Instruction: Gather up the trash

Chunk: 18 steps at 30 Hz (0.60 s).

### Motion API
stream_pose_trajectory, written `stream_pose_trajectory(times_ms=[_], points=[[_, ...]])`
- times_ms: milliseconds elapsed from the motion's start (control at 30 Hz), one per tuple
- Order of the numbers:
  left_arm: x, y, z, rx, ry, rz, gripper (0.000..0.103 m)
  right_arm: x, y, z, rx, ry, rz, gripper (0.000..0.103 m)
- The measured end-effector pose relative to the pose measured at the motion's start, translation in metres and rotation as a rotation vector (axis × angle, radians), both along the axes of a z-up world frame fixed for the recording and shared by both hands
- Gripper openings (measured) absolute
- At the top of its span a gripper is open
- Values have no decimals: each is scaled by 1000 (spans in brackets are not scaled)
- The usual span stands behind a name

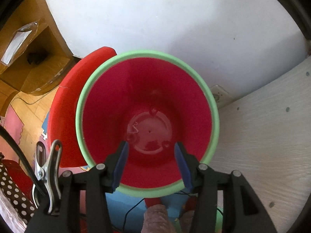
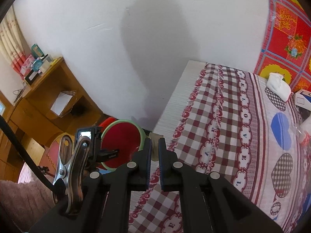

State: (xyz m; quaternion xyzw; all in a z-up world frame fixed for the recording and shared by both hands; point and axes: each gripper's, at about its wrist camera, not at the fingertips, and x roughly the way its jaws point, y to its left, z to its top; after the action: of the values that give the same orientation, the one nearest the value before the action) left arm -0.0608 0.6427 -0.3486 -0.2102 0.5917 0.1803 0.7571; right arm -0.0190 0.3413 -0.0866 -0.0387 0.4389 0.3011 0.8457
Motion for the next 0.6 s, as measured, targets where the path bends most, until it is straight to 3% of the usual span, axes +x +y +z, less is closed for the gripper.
stream_pose_trajectory(times_ms=[267, 600], points=[[-18, 0, 47, 29, -52, 26, 52, -4, 22, -1, 18, -10, 72, 8], [-47, 2, 96, 53, -108, 45, 52, -9, 82, -15, 64, 12, 206, 8]])
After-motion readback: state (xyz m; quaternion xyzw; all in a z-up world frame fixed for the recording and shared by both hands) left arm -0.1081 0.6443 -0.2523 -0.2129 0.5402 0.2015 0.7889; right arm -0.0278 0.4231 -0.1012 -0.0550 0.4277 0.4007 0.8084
